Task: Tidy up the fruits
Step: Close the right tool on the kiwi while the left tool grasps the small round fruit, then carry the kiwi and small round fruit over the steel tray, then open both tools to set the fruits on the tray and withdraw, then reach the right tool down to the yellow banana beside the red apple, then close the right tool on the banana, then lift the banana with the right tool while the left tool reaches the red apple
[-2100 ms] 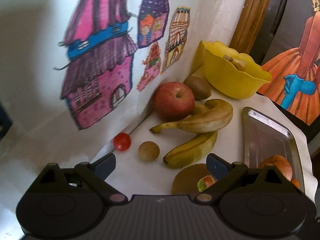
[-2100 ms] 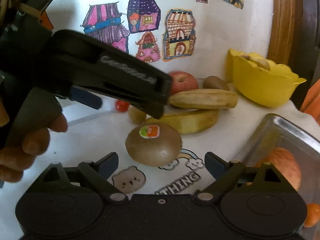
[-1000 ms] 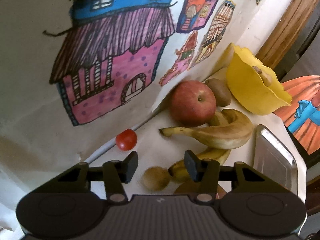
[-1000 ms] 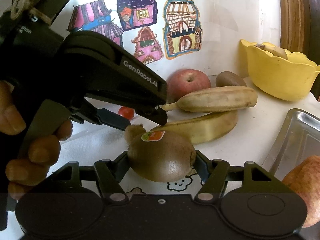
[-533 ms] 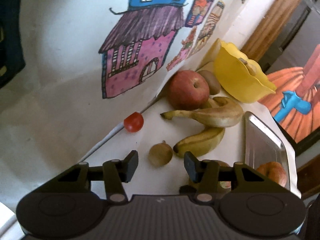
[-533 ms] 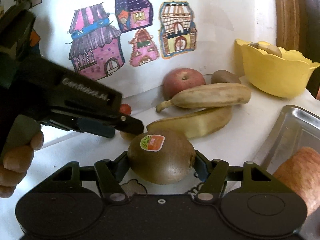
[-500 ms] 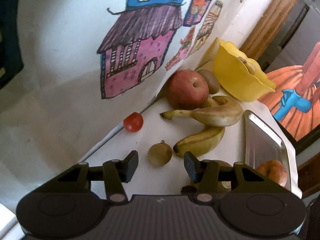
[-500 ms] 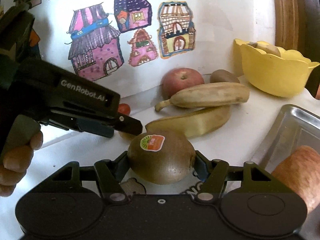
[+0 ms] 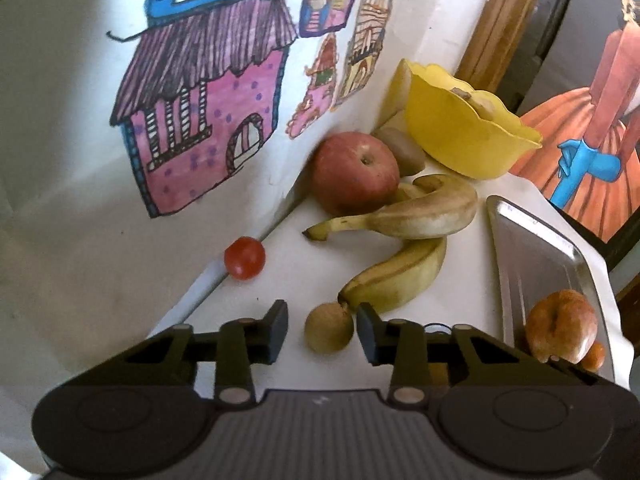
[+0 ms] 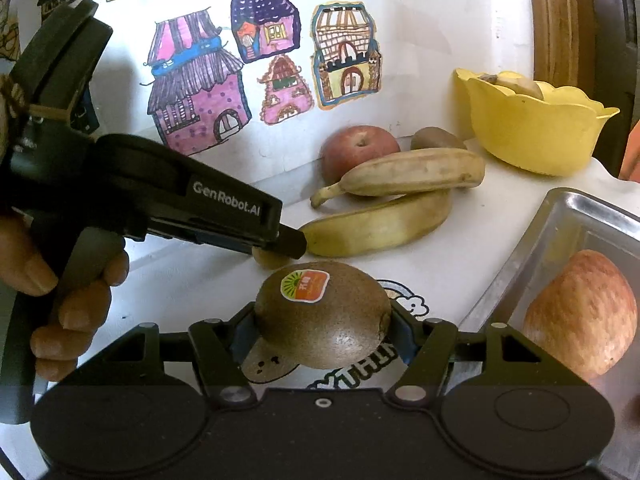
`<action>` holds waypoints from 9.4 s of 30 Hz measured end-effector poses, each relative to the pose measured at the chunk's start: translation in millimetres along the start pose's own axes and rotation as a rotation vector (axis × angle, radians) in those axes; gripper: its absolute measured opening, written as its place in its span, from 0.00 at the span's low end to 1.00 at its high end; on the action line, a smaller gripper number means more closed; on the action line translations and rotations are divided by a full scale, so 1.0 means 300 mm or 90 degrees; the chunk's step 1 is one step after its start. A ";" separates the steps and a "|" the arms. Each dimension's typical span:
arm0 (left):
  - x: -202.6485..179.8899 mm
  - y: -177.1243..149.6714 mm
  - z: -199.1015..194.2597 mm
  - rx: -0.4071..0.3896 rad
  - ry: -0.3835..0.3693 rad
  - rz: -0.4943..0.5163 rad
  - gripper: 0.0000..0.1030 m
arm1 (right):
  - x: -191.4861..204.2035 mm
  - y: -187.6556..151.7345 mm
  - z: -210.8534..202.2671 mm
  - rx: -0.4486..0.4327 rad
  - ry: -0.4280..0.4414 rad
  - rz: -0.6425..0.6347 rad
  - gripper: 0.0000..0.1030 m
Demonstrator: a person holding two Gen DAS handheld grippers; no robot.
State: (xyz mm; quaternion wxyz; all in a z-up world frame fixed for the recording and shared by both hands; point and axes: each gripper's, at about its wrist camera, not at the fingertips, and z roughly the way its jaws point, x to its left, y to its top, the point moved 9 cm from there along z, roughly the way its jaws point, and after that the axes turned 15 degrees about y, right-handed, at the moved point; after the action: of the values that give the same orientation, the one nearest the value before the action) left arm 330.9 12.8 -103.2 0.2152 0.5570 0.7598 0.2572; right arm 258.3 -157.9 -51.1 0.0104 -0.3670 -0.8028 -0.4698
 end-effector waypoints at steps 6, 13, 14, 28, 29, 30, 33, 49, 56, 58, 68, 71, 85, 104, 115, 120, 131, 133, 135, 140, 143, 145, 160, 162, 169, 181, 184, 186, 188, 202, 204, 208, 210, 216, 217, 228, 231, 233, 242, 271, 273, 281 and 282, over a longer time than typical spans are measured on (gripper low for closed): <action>-0.010 -0.021 -0.019 0.006 -0.004 0.017 0.28 | 0.013 -0.009 -0.011 -0.005 -0.009 0.006 0.66; -0.022 -0.085 -0.076 0.018 -0.015 0.027 0.28 | 0.038 -0.033 -0.043 -0.009 -0.018 0.020 0.66; -0.021 -0.095 -0.085 0.021 -0.017 0.024 0.28 | 0.042 -0.040 -0.052 -0.012 -0.017 0.024 0.66; -0.064 -0.194 -0.196 0.039 -0.055 0.024 0.27 | 0.091 -0.137 -0.226 -0.044 -0.024 0.087 0.66; -0.076 -0.200 -0.204 0.041 -0.060 0.027 0.27 | 0.093 -0.145 -0.241 -0.042 -0.026 0.093 0.66; -0.091 -0.204 -0.212 0.041 -0.064 0.030 0.27 | 0.095 -0.151 -0.261 -0.046 -0.028 0.100 0.66; -0.137 -0.213 -0.235 0.040 -0.080 0.041 0.27 | 0.100 -0.163 -0.313 -0.050 -0.040 0.110 0.66; -0.475 -0.207 -0.270 0.024 -0.147 0.059 0.27 | -0.152 -0.232 -0.631 -0.096 -0.171 0.155 0.66; -0.565 -0.200 -0.229 0.023 -0.131 0.052 0.27 | -0.281 -0.225 -0.641 -0.097 -0.171 0.150 0.66; -0.577 -0.199 -0.222 0.023 -0.123 0.050 0.27 | -0.305 -0.212 -0.636 -0.101 -0.165 0.147 0.66; -0.618 -0.199 -0.194 0.032 -0.099 0.029 0.27 | -0.447 -0.095 -0.615 -0.128 -0.155 0.120 0.66; -0.633 -0.208 -0.188 0.036 -0.098 0.028 0.27 | -0.495 -0.069 -0.594 -0.123 -0.157 0.107 0.66; -0.664 -0.237 -0.165 0.034 -0.077 0.033 0.28 | -0.610 -0.054 -0.504 -0.077 -0.156 0.113 0.66; -0.600 -0.211 -0.232 0.003 -0.074 0.017 0.75 | -0.566 -0.039 -0.561 -0.109 -0.191 0.111 0.92; -0.475 -0.176 -0.290 -0.040 -0.056 0.000 0.92 | -0.472 -0.050 -0.649 -0.136 -0.255 0.110 0.99; -0.406 -0.156 -0.314 -0.056 -0.052 0.003 0.97 | -0.404 -0.059 -0.675 -0.140 -0.285 0.116 0.99; -0.231 -0.149 -0.331 -0.071 -0.042 0.040 0.99 | -0.233 -0.112 -0.680 -0.137 -0.343 0.152 0.99; -0.198 -0.151 -0.329 -0.072 -0.039 0.046 0.99 | -0.199 -0.126 -0.670 -0.127 -0.348 0.160 0.99; -0.164 -0.155 -0.321 -0.069 -0.031 0.053 0.99 | -0.165 -0.139 -0.659 -0.119 -0.349 0.167 0.99; -0.089 -0.171 -0.298 -0.054 -0.008 0.061 0.99 | -0.081 -0.168 -0.612 -0.096 -0.346 0.184 0.99; -0.052 -0.177 -0.289 -0.047 0.005 0.063 0.99 | -0.036 -0.187 -0.573 -0.076 -0.340 0.203 0.99; -0.029 -0.180 -0.285 -0.044 0.010 0.063 0.99 | -0.008 -0.197 -0.541 -0.060 -0.335 0.212 0.99; 0.105 -0.178 -0.275 -0.036 0.044 0.040 0.99 | 0.117 -0.162 -0.353 -0.011 -0.263 0.228 0.99; 0.119 -0.176 -0.273 -0.034 0.047 0.036 0.99 | 0.132 -0.152 -0.330 -0.007 -0.252 0.223 0.99; 0.153 -0.178 -0.260 -0.023 0.046 0.028 0.99 | 0.159 -0.119 -0.273 0.000 -0.224 0.205 0.99; 0.125 -0.178 -0.215 -0.008 0.029 0.047 0.99 | 0.083 -0.020 -0.236 -0.023 -0.216 0.155 0.99; 0.110 -0.158 -0.197 -0.015 0.026 0.048 0.99 | 0.047 0.028 -0.222 -0.035 -0.206 0.138 0.99; 0.103 -0.146 -0.183 -0.015 0.024 0.047 0.99 | 0.022 0.066 -0.209 -0.041 -0.193 0.128 0.99; 0.099 -0.139 -0.170 -0.015 0.025 0.045 0.99 | -0.001 0.100 -0.193 -0.043 -0.171 0.120 0.99; 0.047 -0.077 -0.100 -0.046 0.060 0.002 0.99 | -0.212 0.311 -0.044 -0.058 -0.110 0.153 0.96; 0.050 -0.065 -0.090 -0.056 0.085 -0.019 0.99 | -0.248 0.337 -0.021 -0.065 -0.112 0.163 0.94; 0.050 -0.061 -0.078 -0.064 0.105 -0.047 0.98 | -0.308 0.368 0.048 -0.045 -0.110 0.193 0.88; 0.049 -0.059 -0.079 -0.071 0.105 -0.055 0.97 | -0.328 0.371 0.077 -0.033 -0.103 0.215 0.85; 0.008 -0.055 -0.073 -0.077 0.080 -0.043 0.95 | -0.362 0.360 0.143 -0.004 -0.104 0.264 0.79; -0.001 -0.054 -0.075 -0.081 0.074 -0.038 0.95 | -0.369 0.360 0.151 -0.002 -0.107 0.268 0.77; -0.112 0.003 -0.059 -0.127 0.028 0.046 0.92 | -0.411 0.324 0.142 0.000 -0.067 0.315 0.52; -0.140 0.011 -0.042 -0.128 0.021 0.076 0.87 | -0.413 0.317 0.122 -0.005 -0.055 0.323 0.49; -0.153 0.016 -0.028 -0.129 0.018 0.088 0.85 | -0.413 0.317 0.103 -0.015 -0.043 0.331 0.48; -0.228 0.029 0.054 -0.113 0.017 0.161 0.71 | -0.401 0.343 0.045 -0.051 -0.014 0.348 0.41; -0.104 -0.189 -0.185 -0.062 0.007 0.213 0.31 | -0.241 0.230 -0.138 -0.078 0.135 0.415 0.32; -0.077 -0.222 -0.202 -0.047 0.015 0.213 0.24 | -0.224 0.201 -0.158 -0.079 0.141 0.432 0.33; -0.016 -0.254 -0.254 -0.048 0.024 0.170 0.26 | -0.243 0.133 -0.168 -0.111 0.135 0.498 0.36; -0.014 -0.240 -0.255 -0.051 0.023 0.161 0.32 | -0.249 0.133 -0.154 -0.108 0.132 0.499 0.38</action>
State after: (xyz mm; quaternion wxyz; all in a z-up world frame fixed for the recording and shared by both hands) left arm 232.3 -20.5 -89.1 0.1895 0.6343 0.6766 0.3225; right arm 321.5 -225.0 -22.5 0.2389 -0.5951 -0.5553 -0.5296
